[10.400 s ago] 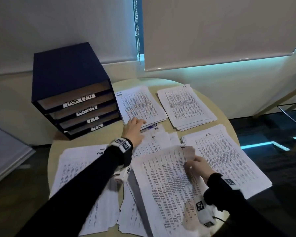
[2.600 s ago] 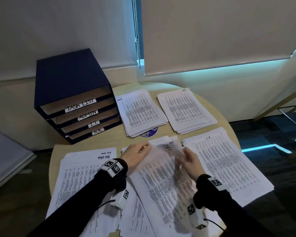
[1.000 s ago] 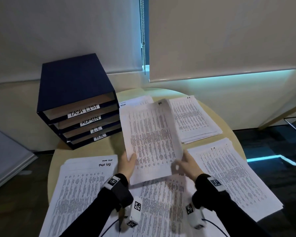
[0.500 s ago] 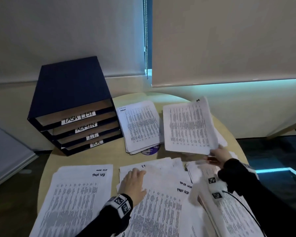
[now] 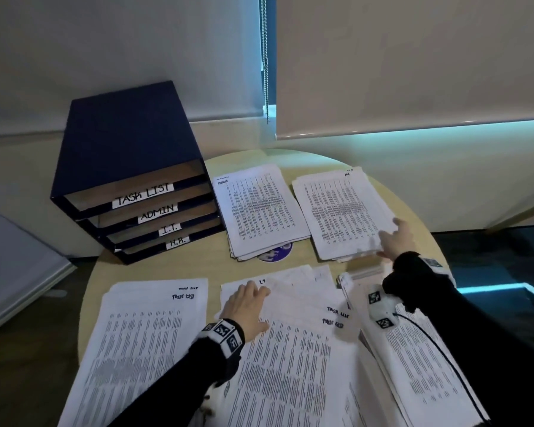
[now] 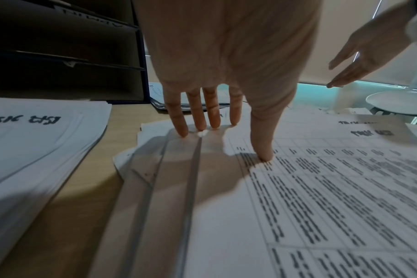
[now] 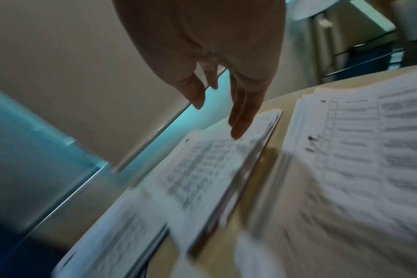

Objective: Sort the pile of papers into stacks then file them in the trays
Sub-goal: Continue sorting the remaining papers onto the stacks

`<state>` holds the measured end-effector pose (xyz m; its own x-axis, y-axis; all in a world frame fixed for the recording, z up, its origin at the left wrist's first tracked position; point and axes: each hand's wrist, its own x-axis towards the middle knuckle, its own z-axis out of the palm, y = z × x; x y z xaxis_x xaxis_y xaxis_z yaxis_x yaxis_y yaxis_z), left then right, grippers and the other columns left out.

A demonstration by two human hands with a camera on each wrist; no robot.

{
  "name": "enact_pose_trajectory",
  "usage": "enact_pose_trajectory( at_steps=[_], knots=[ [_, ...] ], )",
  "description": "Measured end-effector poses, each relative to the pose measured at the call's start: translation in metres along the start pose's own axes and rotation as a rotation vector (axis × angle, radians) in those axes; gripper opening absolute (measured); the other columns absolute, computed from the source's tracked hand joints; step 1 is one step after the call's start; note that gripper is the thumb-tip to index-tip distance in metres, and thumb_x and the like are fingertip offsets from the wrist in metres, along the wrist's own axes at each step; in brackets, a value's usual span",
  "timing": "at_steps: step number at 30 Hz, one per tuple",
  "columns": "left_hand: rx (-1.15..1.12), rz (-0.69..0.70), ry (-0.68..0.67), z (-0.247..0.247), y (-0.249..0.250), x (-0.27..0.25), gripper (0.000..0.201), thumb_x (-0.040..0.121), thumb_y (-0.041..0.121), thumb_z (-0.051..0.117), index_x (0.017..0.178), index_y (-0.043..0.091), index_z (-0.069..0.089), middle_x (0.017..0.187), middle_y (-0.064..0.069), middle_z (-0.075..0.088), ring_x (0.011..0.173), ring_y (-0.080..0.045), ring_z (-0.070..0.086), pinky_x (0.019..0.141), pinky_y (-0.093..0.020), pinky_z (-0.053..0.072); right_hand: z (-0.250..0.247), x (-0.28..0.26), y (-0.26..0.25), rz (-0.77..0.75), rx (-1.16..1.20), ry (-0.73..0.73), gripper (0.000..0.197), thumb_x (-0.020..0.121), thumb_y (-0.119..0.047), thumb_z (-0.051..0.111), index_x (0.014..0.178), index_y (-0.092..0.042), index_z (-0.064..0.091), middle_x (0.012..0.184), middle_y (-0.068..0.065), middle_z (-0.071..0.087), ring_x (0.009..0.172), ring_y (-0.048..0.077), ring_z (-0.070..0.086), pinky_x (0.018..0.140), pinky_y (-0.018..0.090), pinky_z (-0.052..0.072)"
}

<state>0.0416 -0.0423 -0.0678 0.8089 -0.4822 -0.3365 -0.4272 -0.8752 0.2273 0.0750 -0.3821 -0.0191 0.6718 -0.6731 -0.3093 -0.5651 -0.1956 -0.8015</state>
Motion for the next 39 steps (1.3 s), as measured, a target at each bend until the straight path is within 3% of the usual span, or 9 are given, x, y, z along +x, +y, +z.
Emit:
enact_pose_trajectory(
  at_steps=[4, 6, 9, 12, 17, 22, 28, 33, 39],
  knots=[
    [0.024, 0.04, 0.019, -0.008, 0.0, 0.002, 0.066, 0.076, 0.042, 0.074, 0.128, 0.025, 0.038, 0.125, 0.003, 0.034, 0.112, -0.017, 0.038, 0.094, -0.033, 0.041, 0.028, -0.087, 0.027, -0.001, -0.028, -0.385, 0.019, 0.094, -0.002, 0.048, 0.105, -0.008, 0.061, 0.093, 0.011, 0.065, 0.076, 0.02, 0.062, 0.064, 0.033, 0.053],
    [0.044, 0.054, 0.037, -0.012, 0.001, 0.001, 0.063, 0.074, 0.044, 0.076, 0.121, 0.024, 0.039, 0.12, 0.004, 0.036, 0.107, -0.016, 0.039, 0.09, -0.033, 0.041, 0.04, -0.122, 0.052, 0.009, -0.164, -0.427, 0.014, 0.092, -0.006, 0.053, 0.089, -0.013, 0.065, 0.09, 0.009, 0.068, 0.079, 0.022, 0.064, 0.069, 0.032, 0.053],
    [0.075, 0.107, 0.074, -0.018, 0.005, -0.001, 0.044, 0.081, 0.033, 0.071, 0.111, 0.02, 0.042, 0.114, 0.003, 0.042, 0.102, -0.017, 0.041, 0.086, -0.031, 0.04, 0.047, -0.156, 0.091, -0.052, -0.47, -0.319, 0.019, 0.09, -0.008, 0.052, 0.105, -0.013, 0.061, 0.108, 0.007, 0.058, 0.097, 0.027, 0.06, 0.083, 0.029, 0.046],
    [0.08, 0.146, 0.143, -0.024, 0.007, -0.004, 0.01, 0.096, 0.02, 0.05, 0.104, 0.015, 0.051, 0.111, 0.0, 0.055, 0.105, -0.019, 0.046, 0.083, -0.027, 0.035, 0.05, -0.177, 0.111, -0.046, -0.43, -0.217, 0.027, 0.091, -0.007, 0.049, 0.118, -0.012, 0.052, 0.118, 0.013, 0.045, 0.101, 0.029, 0.055, 0.092, 0.038, 0.046],
    [0.157, 0.203, 0.154, -0.034, 0.003, -0.014, 0.027, 0.103, 0.031, 0.039, 0.106, 0.012, 0.058, 0.107, 0.001, 0.058, 0.104, -0.018, 0.048, 0.09, -0.026, 0.032, 0.049, -0.182, 0.109, 0.006, -0.379, -0.181, 0.029, 0.092, -0.008, 0.049, 0.121, -0.01, 0.051, 0.121, 0.013, 0.043, 0.097, 0.028, 0.058, 0.089, 0.036, 0.048],
    [-0.008, 0.12, 0.12, -0.039, -0.001, -0.02, 0.024, 0.1, 0.028, 0.048, 0.095, 0.009, 0.062, 0.101, -0.004, 0.062, 0.095, -0.02, 0.054, 0.087, -0.03, 0.041, 0.051, -0.182, 0.099, 0.107, -0.358, -0.139, 0.025, 0.086, -0.013, 0.055, 0.111, -0.01, 0.057, 0.111, 0.009, 0.056, 0.094, 0.026, 0.058, 0.076, 0.027, 0.044],
    [-0.182, 0.03, 0.096, -0.037, -0.009, -0.025, 0.021, 0.093, 0.03, 0.06, 0.087, 0.01, 0.065, 0.092, -0.004, 0.066, 0.085, -0.018, 0.06, 0.08, -0.028, 0.049, 0.053, -0.189, 0.094, 0.19, -0.237, -0.093, 0.012, 0.079, -0.016, 0.061, 0.088, -0.011, 0.055, 0.089, 0.006, 0.061, 0.067, 0.018, 0.05, 0.053, 0.023, 0.033],
    [-0.213, 0.012, 0.101, -0.033, -0.015, -0.025, 0.02, 0.091, 0.032, 0.062, 0.079, 0.016, 0.062, 0.09, -0.003, 0.066, 0.083, -0.017, 0.058, 0.074, -0.027, 0.044, 0.06, -0.195, 0.091, 0.116, -0.236, -0.043, 0.013, 0.075, -0.023, 0.059, 0.069, -0.017, 0.049, 0.068, 0.001, 0.057, 0.058, 0.019, 0.05, 0.054, 0.026, 0.039],
    [-0.248, -0.017, 0.108, -0.035, -0.02, -0.024, 0.025, 0.093, 0.035, 0.059, 0.084, 0.012, 0.066, 0.091, -0.004, 0.068, 0.082, -0.017, 0.057, 0.077, -0.028, 0.046, 0.051, -0.191, 0.086, 0.008, -0.403, -0.05, 0.016, 0.079, -0.026, 0.059, 0.067, -0.016, 0.054, 0.07, 0.0, 0.062, 0.065, 0.021, 0.058, 0.053, 0.023, 0.038]
  ],
)
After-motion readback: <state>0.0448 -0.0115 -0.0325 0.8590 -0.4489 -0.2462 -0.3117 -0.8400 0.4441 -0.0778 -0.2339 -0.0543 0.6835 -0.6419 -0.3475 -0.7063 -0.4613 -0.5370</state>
